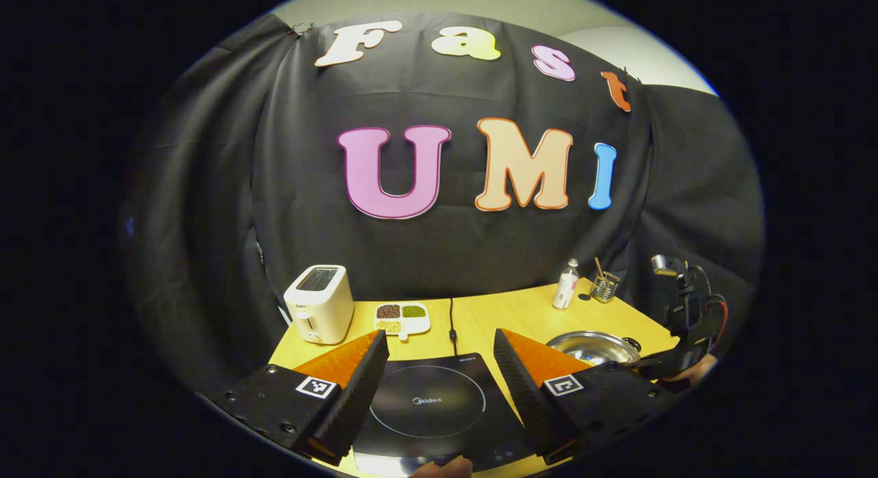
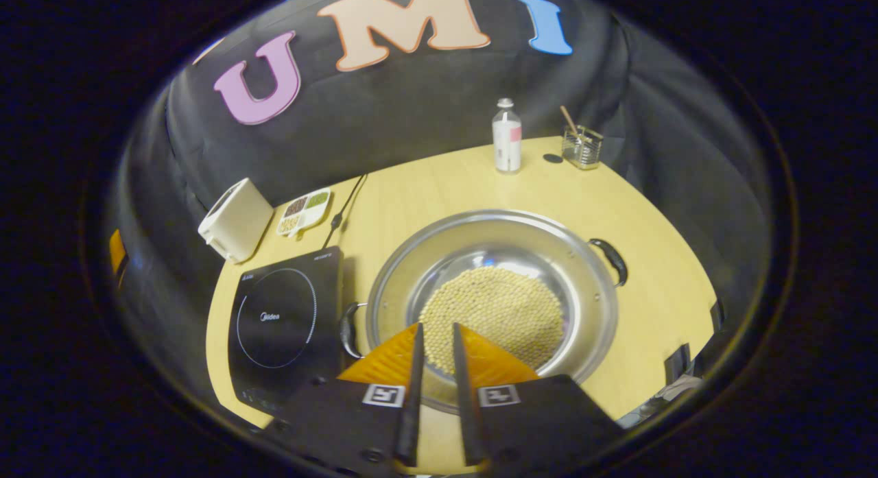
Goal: First push the handle of the pot to place it horizontally, then grasp the pot with both hands and set it on the induction cooktop.
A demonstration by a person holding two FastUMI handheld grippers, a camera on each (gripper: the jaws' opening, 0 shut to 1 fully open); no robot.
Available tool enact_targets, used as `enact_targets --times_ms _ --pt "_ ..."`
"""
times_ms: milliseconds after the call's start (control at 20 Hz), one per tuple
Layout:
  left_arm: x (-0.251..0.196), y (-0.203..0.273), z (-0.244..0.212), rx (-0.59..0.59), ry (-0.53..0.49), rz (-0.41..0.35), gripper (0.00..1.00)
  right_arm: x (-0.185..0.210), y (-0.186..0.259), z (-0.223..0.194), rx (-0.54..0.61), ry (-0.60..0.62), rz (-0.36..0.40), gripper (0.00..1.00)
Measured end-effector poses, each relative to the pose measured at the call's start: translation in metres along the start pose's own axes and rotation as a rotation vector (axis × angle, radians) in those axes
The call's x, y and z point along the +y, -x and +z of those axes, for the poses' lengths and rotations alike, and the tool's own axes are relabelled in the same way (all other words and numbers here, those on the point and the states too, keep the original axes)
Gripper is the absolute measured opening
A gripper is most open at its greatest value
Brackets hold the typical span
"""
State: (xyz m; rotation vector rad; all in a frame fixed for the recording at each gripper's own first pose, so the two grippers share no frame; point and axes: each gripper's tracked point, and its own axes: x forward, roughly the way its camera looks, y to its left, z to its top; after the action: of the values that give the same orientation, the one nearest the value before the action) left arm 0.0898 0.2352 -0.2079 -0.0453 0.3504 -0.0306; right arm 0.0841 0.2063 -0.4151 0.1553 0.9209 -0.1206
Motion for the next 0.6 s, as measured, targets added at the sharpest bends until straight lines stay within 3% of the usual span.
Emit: enact_targets --times_ms 150,350,400,450,600 --pt "-0.031 -0.008 -0.017 0.056 0.024 -0.022 0.94 -0.040 0.004 0.015 -0.031 0.076 -0.036 0.71" --pt "-0.085 -0.027 -0.047 0.174 0.089 -0.088 0.95 -0.078 -0.001 0.038 -0.058 0.147 -0.030 0.85" --pt "-0.095 -0.033 -0.055 0.199 0.103 -0.089 0.98 -0.088 -0.005 0.043 -0.057 0.162 -0.025 0.84" --pt "-0.103 -0.038 -0.060 0.217 0.107 -0.078 0.95 -0.097 -0.010 0.046 -0.053 0.175 -0.019 0.89" --pt "-0.121 -0.055 -0.081 0.278 0.103 -0.049 0.95 -0.121 -0.027 0.056 -0.049 0.194 -0.004 0.89"
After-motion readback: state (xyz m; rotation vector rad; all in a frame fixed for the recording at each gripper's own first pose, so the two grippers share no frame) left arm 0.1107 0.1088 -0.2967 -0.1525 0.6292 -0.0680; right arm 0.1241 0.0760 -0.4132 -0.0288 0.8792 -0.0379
